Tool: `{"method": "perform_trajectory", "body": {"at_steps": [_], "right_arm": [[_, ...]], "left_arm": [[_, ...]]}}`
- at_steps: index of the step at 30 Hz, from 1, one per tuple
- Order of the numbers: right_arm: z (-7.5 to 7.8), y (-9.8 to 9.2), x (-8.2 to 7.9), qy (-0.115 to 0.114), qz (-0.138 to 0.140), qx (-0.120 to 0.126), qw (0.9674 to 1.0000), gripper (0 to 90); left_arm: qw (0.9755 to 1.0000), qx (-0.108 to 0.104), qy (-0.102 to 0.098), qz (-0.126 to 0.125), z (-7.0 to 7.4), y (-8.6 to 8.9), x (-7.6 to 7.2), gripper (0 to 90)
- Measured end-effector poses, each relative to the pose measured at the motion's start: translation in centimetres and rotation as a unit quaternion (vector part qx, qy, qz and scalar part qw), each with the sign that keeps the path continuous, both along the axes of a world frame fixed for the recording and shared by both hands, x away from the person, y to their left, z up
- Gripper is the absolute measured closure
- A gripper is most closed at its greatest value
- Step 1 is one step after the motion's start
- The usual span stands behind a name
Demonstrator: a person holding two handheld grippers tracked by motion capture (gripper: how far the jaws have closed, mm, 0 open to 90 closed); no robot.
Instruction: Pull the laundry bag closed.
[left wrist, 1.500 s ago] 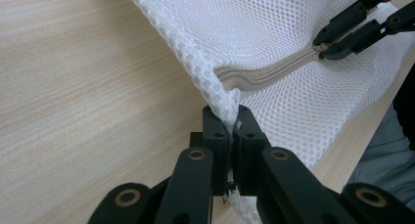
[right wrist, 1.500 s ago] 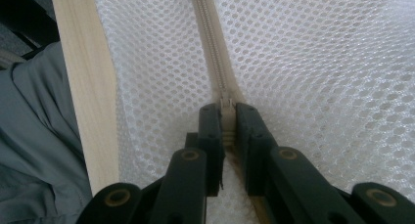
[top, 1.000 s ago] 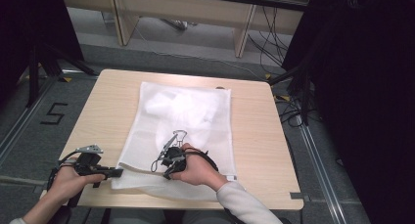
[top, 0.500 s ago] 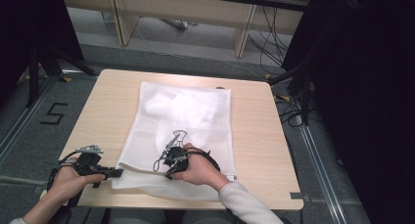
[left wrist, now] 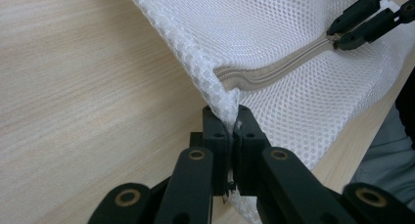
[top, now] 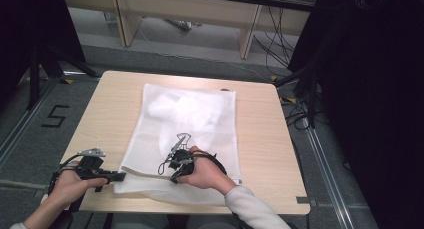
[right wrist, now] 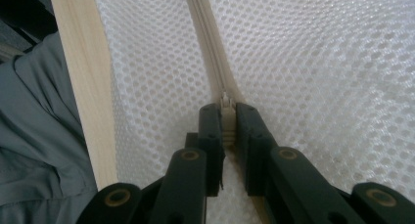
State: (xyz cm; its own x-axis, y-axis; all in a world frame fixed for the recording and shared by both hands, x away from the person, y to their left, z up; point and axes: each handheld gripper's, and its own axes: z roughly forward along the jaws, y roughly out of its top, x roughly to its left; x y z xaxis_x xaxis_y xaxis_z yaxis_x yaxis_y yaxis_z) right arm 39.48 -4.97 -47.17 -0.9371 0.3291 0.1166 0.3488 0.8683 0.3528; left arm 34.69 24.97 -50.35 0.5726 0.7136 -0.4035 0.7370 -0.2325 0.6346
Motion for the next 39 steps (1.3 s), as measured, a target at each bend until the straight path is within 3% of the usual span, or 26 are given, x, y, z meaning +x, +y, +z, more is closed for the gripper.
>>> {"method": "perform_trajectory", "body": {"at_steps": [3,9,18,19,20,24,26,28,39], "right_arm": [[-0.1,-0.1,0.1,-0.003,0.008,0.005,0.9999,82.7],[0.0,-0.4,0.1,0.001,0.0,0.002,1.0,82.7],[0.0,-0.9,0.2,-0.003,0.007,0.002,1.0,82.7],[0.1,-1.0,0.0,0.005,-0.008,-0.003,1.0,82.7],[0.0,-1.0,0.2,0.0,0.004,0.002,1.0,82.7],[0.1,-1.1,0.2,0.0,0.002,0.001,1.0,82.7],[0.1,-1.1,0.2,0.0,0.003,0.0,1.0,82.7],[0.1,-1.2,0.1,-0.001,0.0,-0.002,1.0,82.7],[0.2,-1.7,0.1,0.003,-0.006,-0.003,1.0,82.7]], "left_arm": [[1.0,0.001,0.0,0.0,0.0,0.0,0.0,85.7],[0.9999,0.005,0.006,-0.007,0.1,0.1,0.0,85.7],[1.0,0.0,0.0,0.0,0.0,0.0,0.0,85.7],[1.0,0.002,0.0,0.0,0.0,0.0,0.0,85.6],[1.0,0.002,0.002,-0.001,0.0,0.0,0.0,85.6],[0.9999,0.007,0.006,-0.006,0.1,0.1,0.0,85.6],[1.0,0.0,0.0,0.001,0.0,0.0,0.0,85.6],[0.9999,0.006,0.006,-0.006,0.1,0.1,0.0,85.6],[1.0,0.0,-0.001,0.001,0.0,0.0,0.0,85.6]]}}
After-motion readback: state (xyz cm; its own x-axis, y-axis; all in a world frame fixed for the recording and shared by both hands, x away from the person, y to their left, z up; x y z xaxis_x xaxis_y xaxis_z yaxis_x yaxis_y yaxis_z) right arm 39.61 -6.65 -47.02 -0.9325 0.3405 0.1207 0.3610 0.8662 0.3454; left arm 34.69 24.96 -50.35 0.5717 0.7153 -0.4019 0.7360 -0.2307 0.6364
